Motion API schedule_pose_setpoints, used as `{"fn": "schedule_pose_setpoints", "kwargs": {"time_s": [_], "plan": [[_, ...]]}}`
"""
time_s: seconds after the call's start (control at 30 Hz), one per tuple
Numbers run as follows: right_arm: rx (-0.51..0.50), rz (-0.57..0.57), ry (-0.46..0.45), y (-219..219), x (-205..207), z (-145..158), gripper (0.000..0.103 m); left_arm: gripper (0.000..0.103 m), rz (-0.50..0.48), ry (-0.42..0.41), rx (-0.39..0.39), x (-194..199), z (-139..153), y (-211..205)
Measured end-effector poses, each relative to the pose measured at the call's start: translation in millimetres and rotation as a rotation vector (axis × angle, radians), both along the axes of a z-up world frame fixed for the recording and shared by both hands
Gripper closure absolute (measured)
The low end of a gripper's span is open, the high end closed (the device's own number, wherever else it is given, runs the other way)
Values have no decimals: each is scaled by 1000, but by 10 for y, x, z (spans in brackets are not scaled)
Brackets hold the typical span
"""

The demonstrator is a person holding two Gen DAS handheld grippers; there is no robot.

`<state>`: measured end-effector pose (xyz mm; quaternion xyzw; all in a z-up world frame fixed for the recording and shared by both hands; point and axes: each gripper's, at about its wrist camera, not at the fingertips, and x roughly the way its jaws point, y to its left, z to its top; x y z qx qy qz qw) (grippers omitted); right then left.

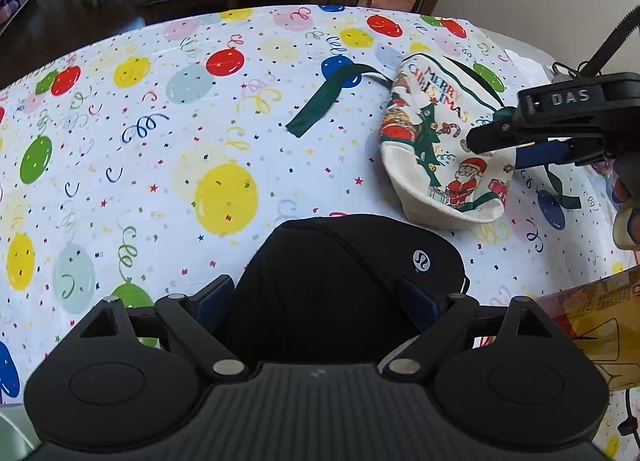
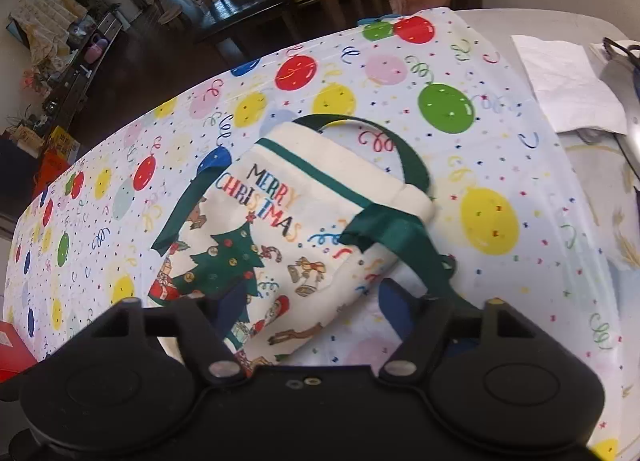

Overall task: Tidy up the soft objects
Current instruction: 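Grasp the black mask with the left gripper while the right grasps the tote's green strap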

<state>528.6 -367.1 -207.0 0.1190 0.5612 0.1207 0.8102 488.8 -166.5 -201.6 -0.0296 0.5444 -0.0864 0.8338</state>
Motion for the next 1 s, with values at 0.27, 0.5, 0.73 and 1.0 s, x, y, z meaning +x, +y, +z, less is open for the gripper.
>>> {"fn": "schedule_pose_setpoints", "kwargs": {"time_s": [0.27,0.5,0.73,1.0], "plan": [[-7,-1,4,-3,9,-102,66,37,7,-23,-4,-7,4,-17],[9,-3,-74,-19,-65,-19,85,71,50,-28,-39,-11,27,63],[-10,14,-162,-79,-177,160,94,86,48,-52,-50,-52,104,53],[21,-37,-231,-185,-318,404,98,89,29,-90,-62,-139,292,23]]}}
